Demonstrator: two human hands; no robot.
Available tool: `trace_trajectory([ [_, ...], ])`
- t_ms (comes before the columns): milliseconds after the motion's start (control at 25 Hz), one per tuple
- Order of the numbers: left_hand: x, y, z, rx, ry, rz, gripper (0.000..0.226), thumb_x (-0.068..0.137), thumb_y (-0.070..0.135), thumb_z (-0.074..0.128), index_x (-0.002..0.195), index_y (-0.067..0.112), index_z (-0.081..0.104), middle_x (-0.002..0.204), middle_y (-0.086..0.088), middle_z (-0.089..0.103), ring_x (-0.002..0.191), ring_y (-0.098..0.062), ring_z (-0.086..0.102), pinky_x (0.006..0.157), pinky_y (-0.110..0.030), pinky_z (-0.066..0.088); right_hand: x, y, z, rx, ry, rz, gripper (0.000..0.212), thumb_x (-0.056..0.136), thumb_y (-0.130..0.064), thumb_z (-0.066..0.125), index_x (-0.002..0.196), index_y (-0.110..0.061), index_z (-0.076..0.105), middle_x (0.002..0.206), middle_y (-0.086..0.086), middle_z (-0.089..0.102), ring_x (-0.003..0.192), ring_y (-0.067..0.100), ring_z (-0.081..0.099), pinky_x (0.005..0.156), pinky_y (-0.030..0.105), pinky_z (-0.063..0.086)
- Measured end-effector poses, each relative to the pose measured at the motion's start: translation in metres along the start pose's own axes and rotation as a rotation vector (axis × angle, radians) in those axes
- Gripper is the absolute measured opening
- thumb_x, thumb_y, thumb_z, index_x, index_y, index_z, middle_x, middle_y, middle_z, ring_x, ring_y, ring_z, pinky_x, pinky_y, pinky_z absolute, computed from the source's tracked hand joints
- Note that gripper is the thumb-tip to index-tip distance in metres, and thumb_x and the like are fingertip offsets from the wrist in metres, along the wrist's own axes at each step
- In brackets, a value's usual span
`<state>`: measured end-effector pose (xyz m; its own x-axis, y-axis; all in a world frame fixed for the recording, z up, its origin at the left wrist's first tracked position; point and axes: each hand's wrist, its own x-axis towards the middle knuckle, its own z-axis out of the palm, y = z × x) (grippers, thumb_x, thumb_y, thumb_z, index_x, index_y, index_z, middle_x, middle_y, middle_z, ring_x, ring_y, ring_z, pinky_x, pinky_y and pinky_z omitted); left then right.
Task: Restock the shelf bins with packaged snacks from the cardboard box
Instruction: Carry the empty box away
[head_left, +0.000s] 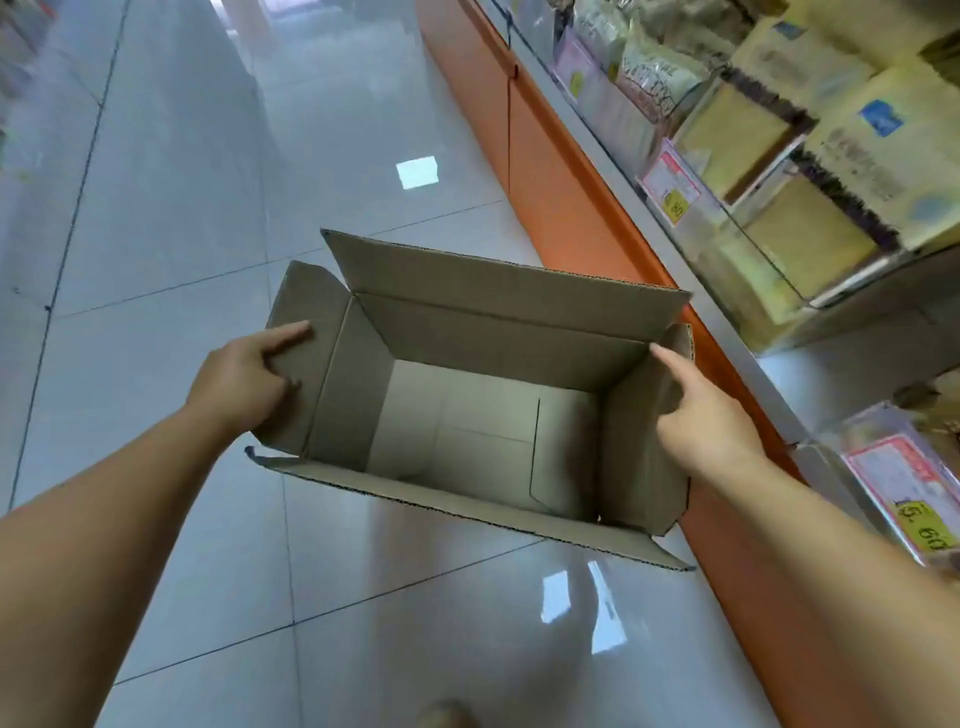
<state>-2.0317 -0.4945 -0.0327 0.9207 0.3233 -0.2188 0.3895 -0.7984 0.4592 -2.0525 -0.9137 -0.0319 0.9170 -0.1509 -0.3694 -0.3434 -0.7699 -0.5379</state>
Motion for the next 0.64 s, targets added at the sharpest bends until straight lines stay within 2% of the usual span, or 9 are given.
trace_trajectory([
  [80, -0.01, 0.005, -0.03, -0.044, 0.01, -0.039, 0.065, 0.085, 0.009, 0.067, 0.133, 0.051, 0.053, 0.135, -0.005, 0.059, 0.112, -0.028, 0.057, 0.091, -0.037, 0.05, 0.0, -0.033, -0.029, -0.045, -0.011, 0.01, 0.083, 0.083, 0.003, 0.046, 0.145, -0.048, 0.029, 0.08, 0.004, 0.059, 0.063, 0.02, 0.055, 0.047, 0.03, 0.038],
  [240, -0.021, 0.011, -0.102, -0.102, -0.007, -0.109, 0.066, 0.088, 0.005, 0.065, 0.136, 0.048, 0.05, 0.139, -0.007, 0.055, 0.116, -0.031, 0.055, 0.09, -0.04, 0.051, 0.0, -0.111, -0.08, -0.133, -0.064, 0.015, 0.086, 0.081, 0.003, 0.049, 0.145, -0.051, 0.028, 0.08, 0.008, 0.062, 0.066, 0.026, 0.056, 0.051, 0.03, 0.036],
  [320, -0.023, 0.01, -0.138, -0.115, -0.019, -0.136, 0.066, 0.09, 0.006, 0.064, 0.137, 0.048, 0.047, 0.141, -0.006, 0.054, 0.119, -0.032, 0.054, 0.091, -0.043, 0.051, 0.003, -0.149, -0.097, -0.144, -0.087, 0.019, 0.087, 0.081, 0.004, 0.049, 0.145, -0.051, 0.027, 0.092, 0.011, 0.066, 0.064, 0.029, 0.058, 0.051, 0.029, 0.038],
  [400, -0.021, 0.007, -0.17, -0.113, -0.039, -0.155, 0.066, 0.091, 0.007, 0.064, 0.137, 0.051, 0.044, 0.142, -0.006, 0.053, 0.121, -0.033, 0.054, 0.093, -0.045, 0.051, 0.007, -0.185, -0.11, -0.143, -0.113, 0.006, 0.087, 0.081, 0.005, 0.047, 0.144, -0.052, 0.027, 0.109, 0.013, 0.065, 0.068, 0.033, 0.062, 0.055, 0.035, 0.047],
  [480, -0.015, 0.005, -0.198, -0.135, -0.051, -0.183, 0.065, 0.092, 0.007, 0.063, 0.138, 0.049, 0.043, 0.143, -0.008, 0.052, 0.122, -0.034, 0.053, 0.095, -0.048, 0.051, 0.013, -0.217, -0.117, -0.111, -0.131, -0.008, 0.088, 0.081, 0.005, 0.045, 0.143, -0.054, 0.026, 0.106, 0.012, 0.066, 0.068, 0.035, 0.063, 0.059, 0.042, 0.052],
  [560, -0.003, 0.001, -0.223, -0.138, -0.043, -0.213, 0.064, 0.093, 0.007, 0.063, 0.142, 0.043, 0.044, 0.144, -0.008, 0.051, 0.123, -0.036, 0.053, 0.096, -0.05, 0.05, 0.025, -0.246, -0.122, -0.093, -0.152, -0.033, 0.089, 0.081, 0.006, 0.044, 0.142, -0.056, 0.027, 0.105, 0.01, 0.067, 0.068, 0.033, 0.064, 0.059, 0.041, 0.053],
  [640, 0.015, -0.002, -0.245, -0.132, -0.035, -0.243, 0.063, 0.093, 0.008, 0.063, 0.143, 0.041, 0.043, 0.144, -0.009, 0.05, 0.122, -0.036, 0.053, 0.095, -0.05, 0.05, 0.043, -0.272, -0.124, -0.027, -0.173, -0.071, 0.089, 0.081, 0.008, 0.046, 0.143, -0.054, 0.029, 0.124, 0.004, 0.061, 0.078, 0.029, 0.066, 0.064, 0.038, 0.055],
])
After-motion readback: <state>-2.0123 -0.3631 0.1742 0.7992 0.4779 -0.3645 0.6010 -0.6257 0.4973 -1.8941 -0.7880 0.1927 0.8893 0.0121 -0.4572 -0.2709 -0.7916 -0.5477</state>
